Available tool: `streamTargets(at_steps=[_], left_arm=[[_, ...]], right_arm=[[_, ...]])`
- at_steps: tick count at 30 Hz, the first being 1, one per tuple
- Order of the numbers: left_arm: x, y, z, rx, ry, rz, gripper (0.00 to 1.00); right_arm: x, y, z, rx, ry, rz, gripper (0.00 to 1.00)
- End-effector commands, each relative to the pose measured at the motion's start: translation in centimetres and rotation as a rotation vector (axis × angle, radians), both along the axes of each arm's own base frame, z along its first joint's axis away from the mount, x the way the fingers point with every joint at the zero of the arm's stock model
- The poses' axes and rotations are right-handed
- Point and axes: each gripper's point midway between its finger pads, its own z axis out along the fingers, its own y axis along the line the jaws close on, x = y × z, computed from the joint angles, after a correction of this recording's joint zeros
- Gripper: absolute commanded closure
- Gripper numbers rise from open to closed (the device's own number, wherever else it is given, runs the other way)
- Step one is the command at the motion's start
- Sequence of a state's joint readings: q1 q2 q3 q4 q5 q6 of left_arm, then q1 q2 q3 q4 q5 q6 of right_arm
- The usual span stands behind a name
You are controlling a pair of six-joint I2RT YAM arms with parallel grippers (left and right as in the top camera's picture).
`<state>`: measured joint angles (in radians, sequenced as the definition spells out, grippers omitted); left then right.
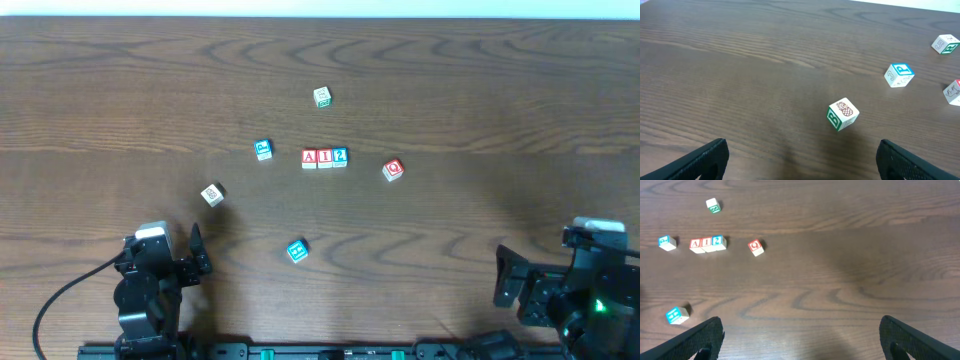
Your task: Spell out Ai2
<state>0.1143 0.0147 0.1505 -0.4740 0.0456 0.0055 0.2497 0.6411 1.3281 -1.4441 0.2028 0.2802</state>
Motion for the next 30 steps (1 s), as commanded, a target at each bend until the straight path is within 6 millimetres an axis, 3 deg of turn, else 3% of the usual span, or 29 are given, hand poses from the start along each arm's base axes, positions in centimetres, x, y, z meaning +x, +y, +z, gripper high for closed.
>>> streamTargets(at_steps=[1,4,7,10,15,21,30], left_arm=[[0.0,0.0,-0.6,0.017,0.009,-0.006,0.05],[0.0,0.0,-0.6,0.017,0.009,-0.007,0.05],[0.0,0.0,-0.6,0.017,0.009,-0.007,0.05],[0.0,0.0,-0.6,0.017,0.009,-0.007,0.05],[0.0,0.0,-0.6,0.017,0.009,-0.007,0.05],[0.0,0.0,-0.6,0.017,0.009,-0.007,0.05],[0.0,0.0,-0.6,0.017,0.009,-0.007,0.05]], right_arm=[[-0.2,-0.4,0.0,-0.025,-0.002,-0.004,0.01],[-0.2,-1.1,0.6,-0.082,-0.052,0.004,0.01],[0.0,0.4,1.6,-0.089,-0.203,0.125,0.01],[-0.1,1.6,0.9,-0.131,-0.317,0.233,0.01],[0.7,1.5,-2.7,-0.176,-0.385,0.242,0.01],[2.6,1.6,-8.9,-0.178,-0.408,0.232,0.01],[4.3,1.8,-17.1,-0.165,-0.250,0.246,0.01]])
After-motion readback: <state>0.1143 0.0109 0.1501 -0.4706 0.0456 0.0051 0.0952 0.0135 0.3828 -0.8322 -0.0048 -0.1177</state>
